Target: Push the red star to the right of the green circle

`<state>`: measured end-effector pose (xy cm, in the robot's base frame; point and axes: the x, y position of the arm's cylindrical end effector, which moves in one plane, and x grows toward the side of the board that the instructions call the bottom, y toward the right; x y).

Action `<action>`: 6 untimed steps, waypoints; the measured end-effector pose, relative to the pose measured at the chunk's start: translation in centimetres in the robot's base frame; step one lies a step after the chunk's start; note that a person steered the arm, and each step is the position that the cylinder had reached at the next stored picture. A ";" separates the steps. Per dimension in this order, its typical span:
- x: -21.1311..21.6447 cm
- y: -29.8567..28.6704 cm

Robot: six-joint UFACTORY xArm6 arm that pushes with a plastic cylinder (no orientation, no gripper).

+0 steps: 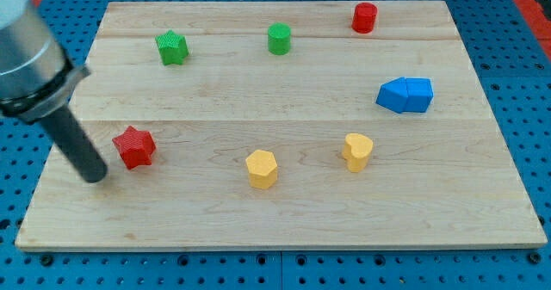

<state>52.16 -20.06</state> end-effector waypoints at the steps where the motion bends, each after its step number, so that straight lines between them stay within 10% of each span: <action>1: -4.3 6.6; 3: -5.7 0.0; 6: -15.8 12.7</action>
<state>36.36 -7.32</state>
